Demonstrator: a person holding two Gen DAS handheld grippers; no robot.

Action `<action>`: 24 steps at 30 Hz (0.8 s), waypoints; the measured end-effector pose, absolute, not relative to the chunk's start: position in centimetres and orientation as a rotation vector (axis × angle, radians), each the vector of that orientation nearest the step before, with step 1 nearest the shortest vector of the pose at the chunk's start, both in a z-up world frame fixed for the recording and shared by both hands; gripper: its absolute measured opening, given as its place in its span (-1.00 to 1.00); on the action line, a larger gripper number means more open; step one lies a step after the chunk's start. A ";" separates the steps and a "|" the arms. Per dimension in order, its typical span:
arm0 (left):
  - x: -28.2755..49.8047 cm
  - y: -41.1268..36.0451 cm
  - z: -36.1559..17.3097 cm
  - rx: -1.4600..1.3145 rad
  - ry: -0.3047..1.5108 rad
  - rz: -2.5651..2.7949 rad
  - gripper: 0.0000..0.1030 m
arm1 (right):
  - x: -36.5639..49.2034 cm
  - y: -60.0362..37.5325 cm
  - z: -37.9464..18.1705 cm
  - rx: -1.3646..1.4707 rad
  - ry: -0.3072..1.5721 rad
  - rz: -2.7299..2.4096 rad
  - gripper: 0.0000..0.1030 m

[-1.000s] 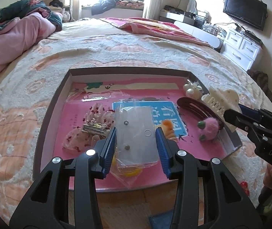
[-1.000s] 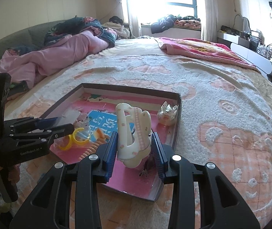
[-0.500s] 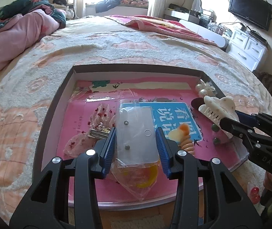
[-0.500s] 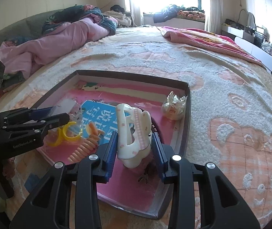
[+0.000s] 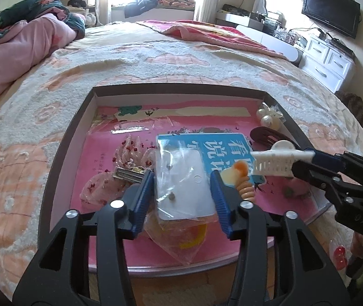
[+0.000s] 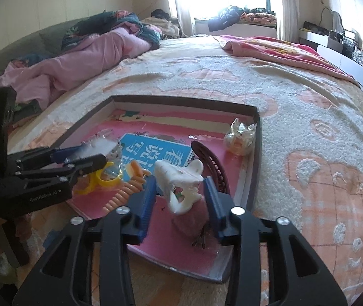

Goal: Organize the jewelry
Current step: 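Open both grippers to drop the card and claw clip into the tray, then withdraw both tools toward the blue box and red earring package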

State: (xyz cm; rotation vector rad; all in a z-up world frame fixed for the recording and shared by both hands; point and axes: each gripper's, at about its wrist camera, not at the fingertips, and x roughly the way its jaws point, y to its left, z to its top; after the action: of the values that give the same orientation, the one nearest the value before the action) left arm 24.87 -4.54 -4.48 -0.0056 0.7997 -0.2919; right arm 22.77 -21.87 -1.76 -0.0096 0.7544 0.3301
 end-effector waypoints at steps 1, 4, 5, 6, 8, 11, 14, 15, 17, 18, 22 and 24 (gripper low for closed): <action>24.6 -4.6 -4.4 -0.006 0.798 -0.293 -0.11 | 22.6 -22.0 -1.6 -0.004 0.748 0.332 -0.18; 24.1 -4.6 -4.2 -0.004 0.790 -0.293 0.01 | 22.0 -22.6 -0.9 0.010 0.723 0.326 -0.10; 23.8 -4.6 -4.1 -0.009 0.786 -0.293 0.08 | 21.8 -22.8 -0.7 0.015 0.716 0.323 -0.04; 23.6 -4.6 -4.0 -0.014 0.784 -0.293 0.11 | 21.5 -23.1 -0.5 0.021 0.707 0.318 0.01; 23.2 -4.6 -3.8 -0.026 0.777 -0.298 0.21 | 21.0 -23.4 -0.1 0.025 0.691 0.309 0.11; 22.3 -4.6 -3.3 -0.036 0.757 -0.299 0.39 | 20.2 -23.8 0.4 0.021 0.669 0.290 0.24; 21.5 -4.6 -2.7 -0.040 0.738 -0.292 0.66 | 19.5 -24.1 0.7 0.015 0.653 0.273 0.34; 21.2 -4.5 -2.5 -0.041 0.732 -0.289 0.70 | 19.3 -24.2 0.7 0.013 0.650 0.268 0.35; 20.7 -4.4 -2.3 -0.043 0.722 -0.288 0.77 | 18.8 -24.4 0.9 0.014 0.641 0.261 0.40; 20.3 -4.3 -2.1 -0.045 0.715 -0.288 0.78 | 18.6 -24.5 0.9 0.015 0.639 0.257 0.43; 19.2 -4.0 -1.6 -0.040 0.695 -0.278 0.78 | 17.6 -24.8 1.3 0.021 0.624 0.248 0.48; 18.6 -3.7 -1.4 -0.043 0.683 -0.273 0.78 | 16.9 -24.9 1.4 0.024 0.616 0.245 0.50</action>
State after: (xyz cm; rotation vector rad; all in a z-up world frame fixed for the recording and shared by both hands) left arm 18.60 -3.72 -1.38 -0.0434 0.6834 -0.2734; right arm 16.92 -24.85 1.42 0.0244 0.6161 0.2447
